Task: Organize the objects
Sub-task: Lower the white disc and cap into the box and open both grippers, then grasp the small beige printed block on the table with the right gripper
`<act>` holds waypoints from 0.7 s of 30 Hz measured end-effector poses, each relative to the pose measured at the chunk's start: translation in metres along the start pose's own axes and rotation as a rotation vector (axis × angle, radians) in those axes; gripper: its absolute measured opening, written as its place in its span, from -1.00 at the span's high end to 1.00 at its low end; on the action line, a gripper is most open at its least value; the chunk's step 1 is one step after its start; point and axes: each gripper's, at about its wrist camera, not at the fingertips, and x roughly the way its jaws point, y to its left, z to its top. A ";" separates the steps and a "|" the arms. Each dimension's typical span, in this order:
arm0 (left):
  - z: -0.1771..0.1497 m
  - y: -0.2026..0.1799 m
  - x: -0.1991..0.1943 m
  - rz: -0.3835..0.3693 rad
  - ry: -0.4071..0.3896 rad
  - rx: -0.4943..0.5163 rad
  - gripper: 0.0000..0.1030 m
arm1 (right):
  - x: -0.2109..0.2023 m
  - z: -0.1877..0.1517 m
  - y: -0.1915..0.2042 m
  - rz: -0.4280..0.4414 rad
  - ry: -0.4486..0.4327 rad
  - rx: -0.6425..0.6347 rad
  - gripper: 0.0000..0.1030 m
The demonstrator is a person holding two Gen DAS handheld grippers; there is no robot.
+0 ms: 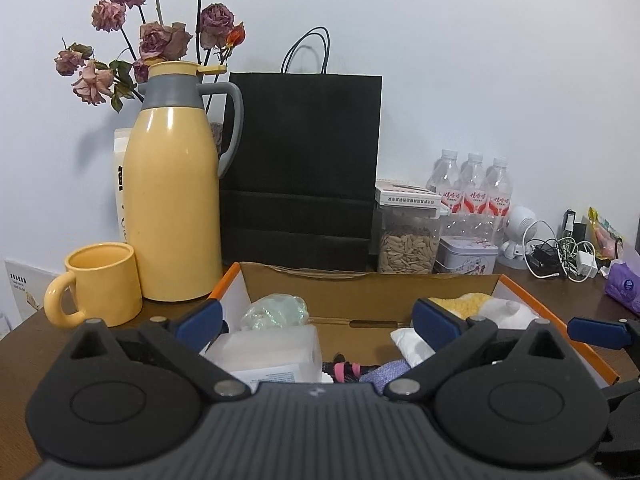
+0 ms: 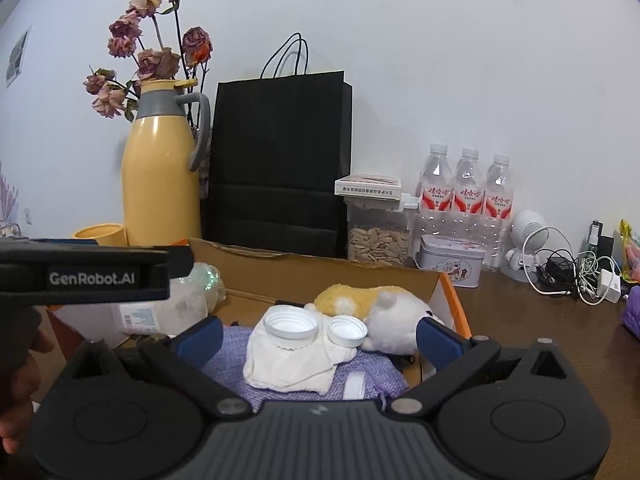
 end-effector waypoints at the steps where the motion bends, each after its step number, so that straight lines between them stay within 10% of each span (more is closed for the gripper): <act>1: -0.001 0.000 -0.001 -0.002 -0.002 0.000 -1.00 | 0.000 0.000 0.000 -0.002 -0.001 0.001 -1.00; 21: -0.001 0.015 -0.041 -0.007 -0.065 -0.021 -1.00 | -0.024 -0.004 0.006 -0.008 -0.033 -0.033 -1.00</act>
